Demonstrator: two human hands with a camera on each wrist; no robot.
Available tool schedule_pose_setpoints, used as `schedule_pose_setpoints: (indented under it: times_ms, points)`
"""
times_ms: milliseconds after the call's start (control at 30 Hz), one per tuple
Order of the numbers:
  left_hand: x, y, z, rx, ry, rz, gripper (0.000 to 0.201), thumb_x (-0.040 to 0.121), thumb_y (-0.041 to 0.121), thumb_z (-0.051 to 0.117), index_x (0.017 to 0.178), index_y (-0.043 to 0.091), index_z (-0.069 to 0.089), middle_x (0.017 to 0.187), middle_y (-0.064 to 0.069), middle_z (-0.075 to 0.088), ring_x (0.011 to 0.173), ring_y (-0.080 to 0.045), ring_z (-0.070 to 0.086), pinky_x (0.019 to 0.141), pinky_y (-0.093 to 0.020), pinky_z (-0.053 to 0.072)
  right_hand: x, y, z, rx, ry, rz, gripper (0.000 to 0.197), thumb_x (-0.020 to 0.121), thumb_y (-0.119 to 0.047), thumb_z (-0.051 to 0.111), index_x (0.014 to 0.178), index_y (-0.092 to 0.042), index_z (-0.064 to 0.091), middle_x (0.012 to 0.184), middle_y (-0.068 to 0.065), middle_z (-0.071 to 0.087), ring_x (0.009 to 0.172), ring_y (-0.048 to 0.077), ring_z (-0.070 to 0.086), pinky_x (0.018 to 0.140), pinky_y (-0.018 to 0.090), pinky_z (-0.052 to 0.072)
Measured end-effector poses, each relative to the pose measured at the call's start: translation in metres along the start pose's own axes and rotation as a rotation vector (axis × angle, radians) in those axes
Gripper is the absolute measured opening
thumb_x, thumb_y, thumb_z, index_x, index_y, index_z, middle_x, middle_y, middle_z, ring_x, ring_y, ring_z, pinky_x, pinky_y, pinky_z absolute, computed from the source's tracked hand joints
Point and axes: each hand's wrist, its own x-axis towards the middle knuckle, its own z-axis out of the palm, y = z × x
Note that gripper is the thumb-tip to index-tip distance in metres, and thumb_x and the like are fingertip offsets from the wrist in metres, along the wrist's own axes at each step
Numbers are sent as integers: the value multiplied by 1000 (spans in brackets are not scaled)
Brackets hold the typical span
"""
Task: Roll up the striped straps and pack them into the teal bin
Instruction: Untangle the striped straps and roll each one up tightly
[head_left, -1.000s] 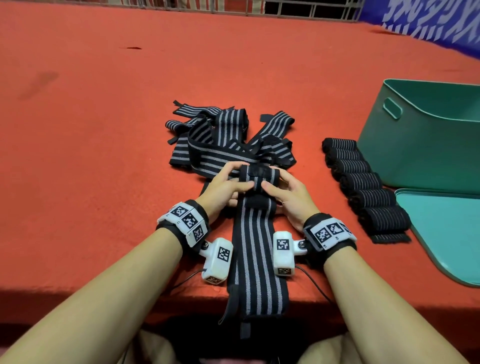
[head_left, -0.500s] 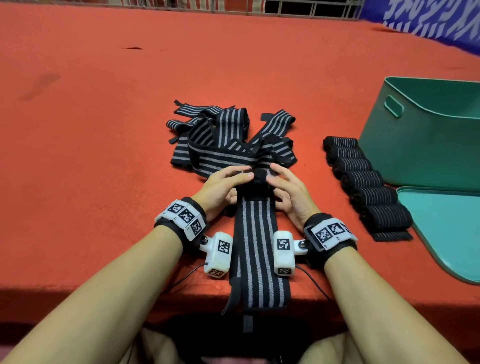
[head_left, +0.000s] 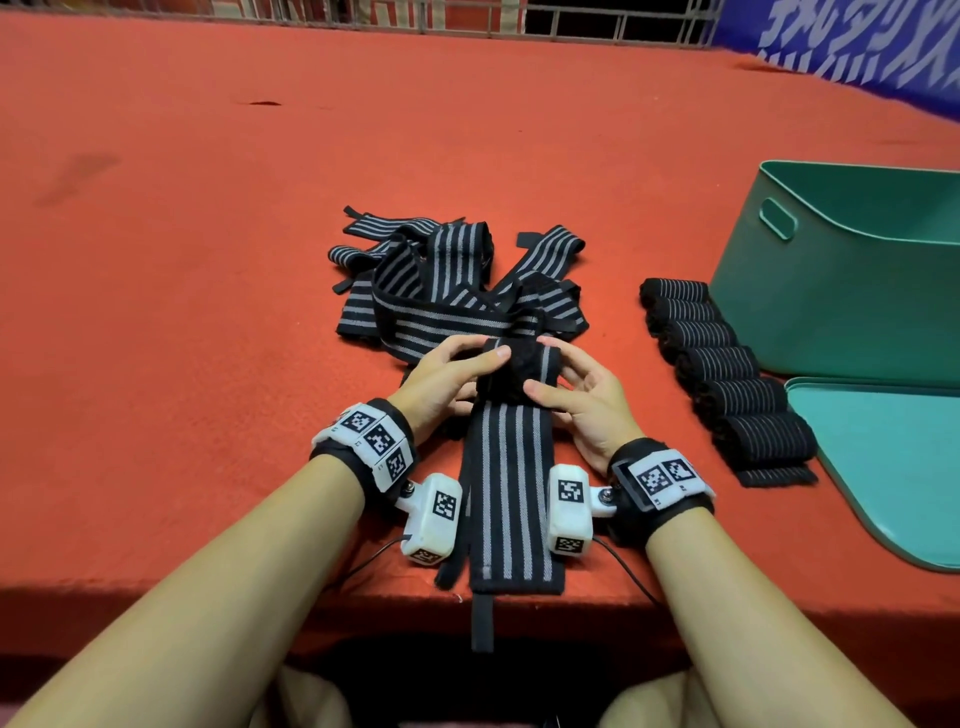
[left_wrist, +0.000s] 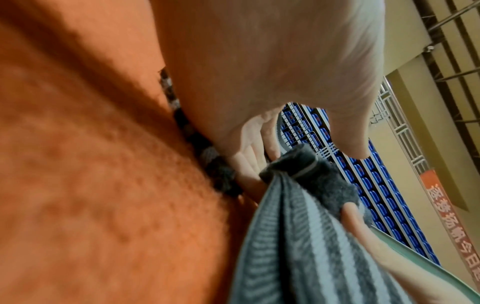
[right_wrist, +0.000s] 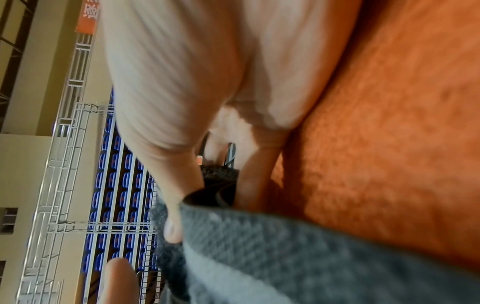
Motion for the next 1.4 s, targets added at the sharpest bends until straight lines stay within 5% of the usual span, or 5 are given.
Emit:
schedule_pose_setpoints:
  times_ms: [333,633,833,1167,1400]
  points:
    - [3,4,9,150,21,-59,97,63,92,60,122,16,68,95,-17,70,78,-25,60,64,-33,44,-3,1,4,-18,-18,-15,66,74,21,74,129,-16,69,113,4,77,108,25,73,88,45,61]
    - [-2,-1,3,-95,38,53,23,96,35,67,112,23,56,94,1,71,72,-13,70,66,-28,53,7,2,3,-22,-49,143,62,84,-6,73,141,-18,52,125,4,72,111,21,71,82,33,60]
    - [-4,-3,-7,-338,119,55,24,97,28,65,116,19,55,128,-14,69,108,-26,68,104,-53,52,10,2,9,-335,-189,220,24,92,-1,70,115,-1,73,111,18,76,94,24,74,88,35,59]
    - [-14,2,-4,-357,120,33,51,96,28,67,140,7,52,132,-13,68,124,-32,64,101,-50,55,9,-8,18,-433,-154,258,33,77,-1,84,109,0,76,104,13,79,100,29,75,95,41,59]
    - [-7,-4,-9,-393,33,90,23,97,15,64,119,18,58,120,-9,72,108,-24,69,91,-40,59,6,-22,18,-209,-132,342,64,95,-64,53,124,-9,67,91,3,79,82,16,76,81,33,61]
